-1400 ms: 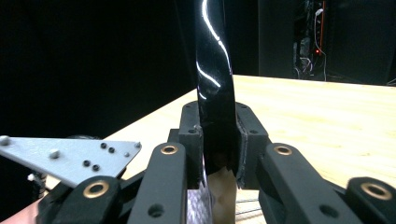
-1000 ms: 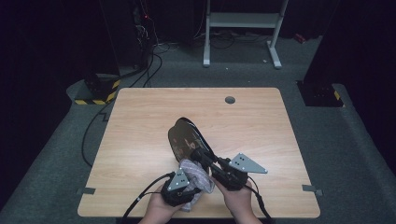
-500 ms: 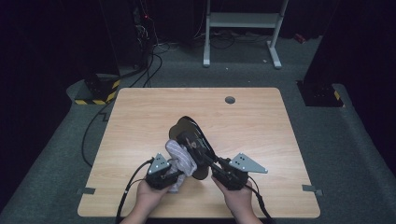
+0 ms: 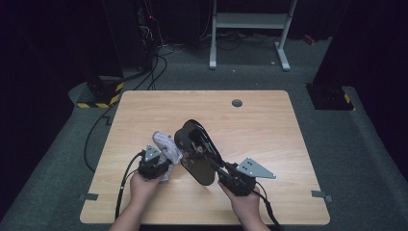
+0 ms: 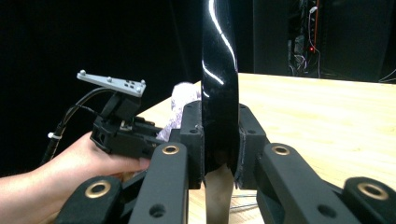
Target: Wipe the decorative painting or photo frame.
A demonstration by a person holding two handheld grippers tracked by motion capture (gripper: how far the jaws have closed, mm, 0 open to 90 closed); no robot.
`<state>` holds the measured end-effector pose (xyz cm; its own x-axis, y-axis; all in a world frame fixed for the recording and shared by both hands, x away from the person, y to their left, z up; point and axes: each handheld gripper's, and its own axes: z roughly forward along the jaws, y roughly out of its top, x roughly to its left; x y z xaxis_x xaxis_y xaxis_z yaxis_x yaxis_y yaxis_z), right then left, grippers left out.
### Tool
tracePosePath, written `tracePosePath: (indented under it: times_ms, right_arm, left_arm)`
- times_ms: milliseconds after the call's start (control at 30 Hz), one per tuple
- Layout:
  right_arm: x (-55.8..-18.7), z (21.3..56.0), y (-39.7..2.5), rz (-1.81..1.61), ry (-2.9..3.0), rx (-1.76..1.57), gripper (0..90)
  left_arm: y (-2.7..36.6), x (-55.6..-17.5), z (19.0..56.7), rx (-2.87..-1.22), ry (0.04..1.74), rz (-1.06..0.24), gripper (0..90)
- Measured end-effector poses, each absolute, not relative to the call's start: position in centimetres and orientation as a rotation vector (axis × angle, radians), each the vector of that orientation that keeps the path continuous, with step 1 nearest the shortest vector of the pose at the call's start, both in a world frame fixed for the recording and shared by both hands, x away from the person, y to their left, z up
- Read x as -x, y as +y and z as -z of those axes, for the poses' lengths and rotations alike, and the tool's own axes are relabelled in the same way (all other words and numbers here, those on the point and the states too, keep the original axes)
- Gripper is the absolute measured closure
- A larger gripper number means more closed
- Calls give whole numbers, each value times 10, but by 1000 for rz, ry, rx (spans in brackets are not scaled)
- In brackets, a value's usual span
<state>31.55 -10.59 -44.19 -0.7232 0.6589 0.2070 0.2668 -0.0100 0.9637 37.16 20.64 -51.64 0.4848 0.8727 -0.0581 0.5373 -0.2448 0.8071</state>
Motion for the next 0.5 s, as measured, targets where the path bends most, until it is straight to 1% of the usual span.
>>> tracePosePath:
  times_ms: [67,267,367,500]
  right_arm:
    - [-315,442,-106,-1791,1962,-966,780]
    - [-316,442,-106,-1792,1960,-965,780]
    - [-316,442,-106,-1795,1960,-967,779]
    - [-316,442,-106,-1797,1962,-967,777]
  left_arm:
    - [201,-366,516,-1940,1142,-504,674]
    - [174,-343,517,-2015,1022,-380,675]
    - [158,-326,514,-2015,931,-288,674]
    - [147,-306,508,-1988,838,-230,671]
